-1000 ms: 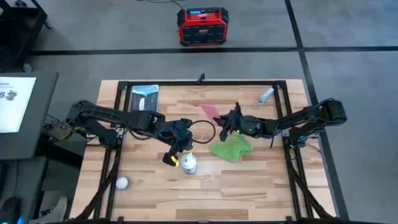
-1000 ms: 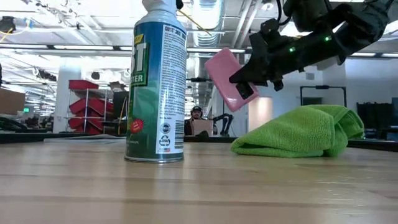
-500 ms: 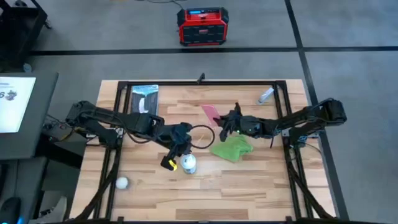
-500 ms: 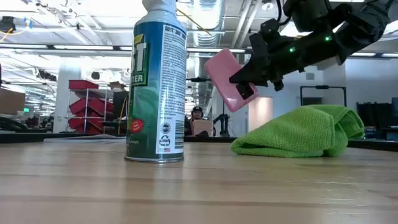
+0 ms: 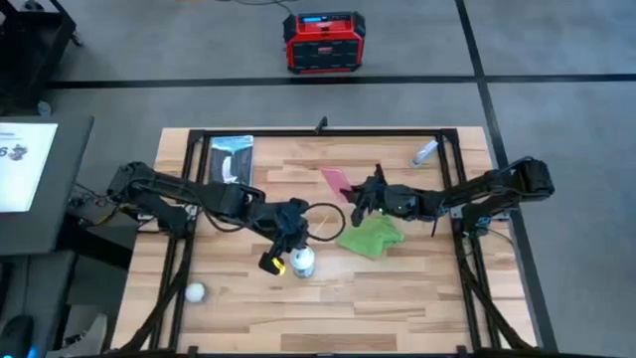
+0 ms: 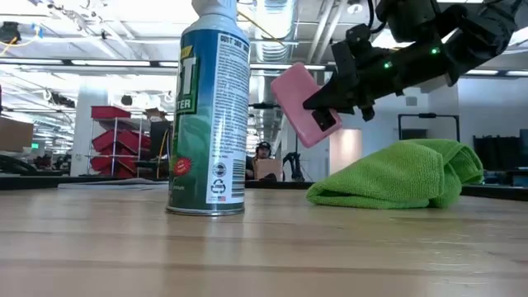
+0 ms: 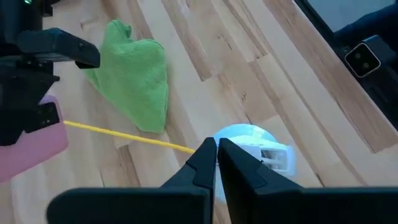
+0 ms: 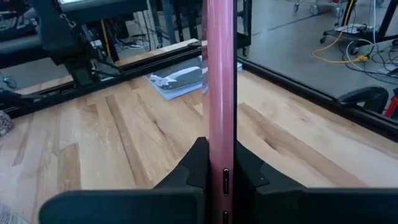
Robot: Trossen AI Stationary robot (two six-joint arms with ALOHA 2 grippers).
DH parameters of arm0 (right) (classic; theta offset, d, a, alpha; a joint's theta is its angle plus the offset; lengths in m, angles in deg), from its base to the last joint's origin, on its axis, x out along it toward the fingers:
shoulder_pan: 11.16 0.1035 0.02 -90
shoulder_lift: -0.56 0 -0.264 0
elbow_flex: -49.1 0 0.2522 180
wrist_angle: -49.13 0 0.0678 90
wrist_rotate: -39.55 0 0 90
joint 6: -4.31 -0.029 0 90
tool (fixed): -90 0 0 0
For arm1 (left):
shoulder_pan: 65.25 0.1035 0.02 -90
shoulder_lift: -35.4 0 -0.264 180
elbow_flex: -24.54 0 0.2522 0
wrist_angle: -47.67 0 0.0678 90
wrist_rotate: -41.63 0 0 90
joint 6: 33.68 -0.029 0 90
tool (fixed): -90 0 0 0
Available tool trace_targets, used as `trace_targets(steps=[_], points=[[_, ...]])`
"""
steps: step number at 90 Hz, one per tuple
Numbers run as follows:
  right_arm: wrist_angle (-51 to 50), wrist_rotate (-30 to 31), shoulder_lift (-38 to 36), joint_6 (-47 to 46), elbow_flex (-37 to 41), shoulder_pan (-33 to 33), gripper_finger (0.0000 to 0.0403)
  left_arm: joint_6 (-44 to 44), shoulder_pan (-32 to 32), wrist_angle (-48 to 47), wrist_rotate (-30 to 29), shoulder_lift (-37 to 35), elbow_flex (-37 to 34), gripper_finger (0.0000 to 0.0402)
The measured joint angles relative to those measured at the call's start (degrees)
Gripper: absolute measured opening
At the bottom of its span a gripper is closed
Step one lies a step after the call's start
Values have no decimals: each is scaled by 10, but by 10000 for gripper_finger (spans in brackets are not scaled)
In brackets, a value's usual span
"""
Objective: Apply microfiber cloth
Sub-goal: Spray the back of the black cellphone with the white spray bottle
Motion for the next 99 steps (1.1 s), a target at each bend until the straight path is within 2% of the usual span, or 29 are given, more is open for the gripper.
trace_targets(steps=[15, 27, 42, 56, 75, 99], points=[[1, 71, -10, 27, 0, 15, 12, 0, 0, -2, 0, -2, 0, 0], [-4, 87, -30, 46, 0, 38, 12, -2, 0, -3, 0, -3, -1, 0], [-55, 176, -56, 50, 0, 80, 12, -2, 0, -3, 0, -3, -1, 0], [-74, 227, -75, 50, 0, 126, 12, -2, 0, -3, 0, -3, -1, 0], [-76, 260, -81, 50, 0, 163, 12, 1, 0, -4, 1, -3, -1, 0], [-88, 265, -81, 39, 0, 165, 12, 14, 0, -8, 1, 2, -1, 0]])
